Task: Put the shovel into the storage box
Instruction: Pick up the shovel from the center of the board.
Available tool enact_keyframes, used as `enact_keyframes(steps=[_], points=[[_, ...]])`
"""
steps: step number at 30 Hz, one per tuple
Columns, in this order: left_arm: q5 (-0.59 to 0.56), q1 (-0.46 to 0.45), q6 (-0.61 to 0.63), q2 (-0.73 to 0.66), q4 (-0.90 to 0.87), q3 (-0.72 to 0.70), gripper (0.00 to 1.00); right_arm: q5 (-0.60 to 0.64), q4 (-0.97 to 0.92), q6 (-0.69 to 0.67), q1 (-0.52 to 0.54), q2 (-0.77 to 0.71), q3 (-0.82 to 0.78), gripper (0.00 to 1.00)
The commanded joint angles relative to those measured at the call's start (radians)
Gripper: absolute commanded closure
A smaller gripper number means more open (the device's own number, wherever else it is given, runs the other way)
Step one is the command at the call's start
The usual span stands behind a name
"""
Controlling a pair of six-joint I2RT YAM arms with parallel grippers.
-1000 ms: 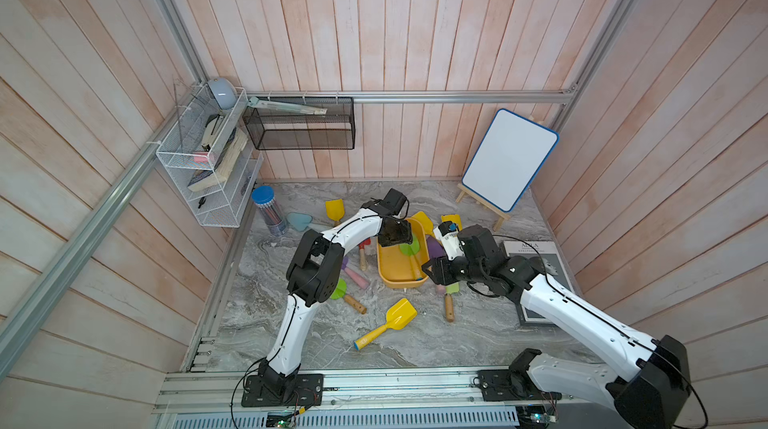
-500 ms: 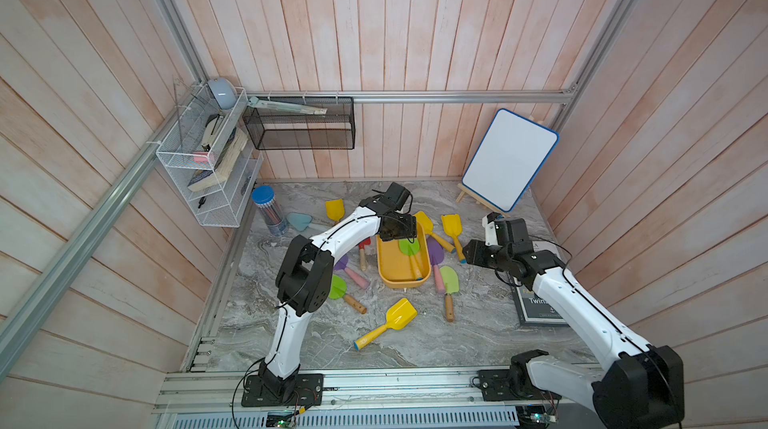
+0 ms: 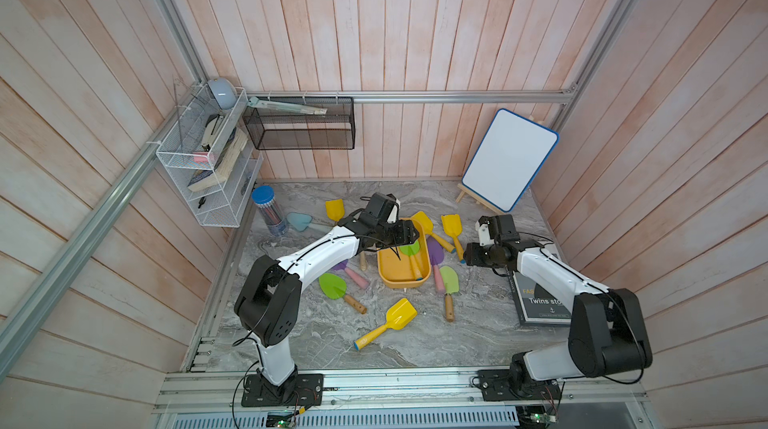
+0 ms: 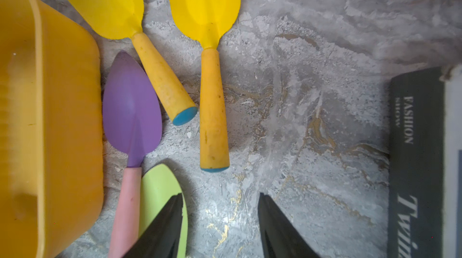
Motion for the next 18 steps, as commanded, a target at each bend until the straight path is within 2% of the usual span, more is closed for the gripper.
enact_keyframes(steps=[1,8,18], points=[[0.028,-0.006,-0.021,-0.043,0.082,-0.024,0.28,-0.017,0.011,-0.052,-0.005,0.045,0.051,0.46],[0.027,-0.007,-0.025,-0.062,0.094,-0.040,0.28,-0.012,0.016,-0.075,-0.001,0.154,0.124,0.46],[0.030,-0.010,-0.037,-0.073,0.111,-0.070,0.28,0.061,-0.010,-0.088,0.039,0.310,0.193,0.49]])
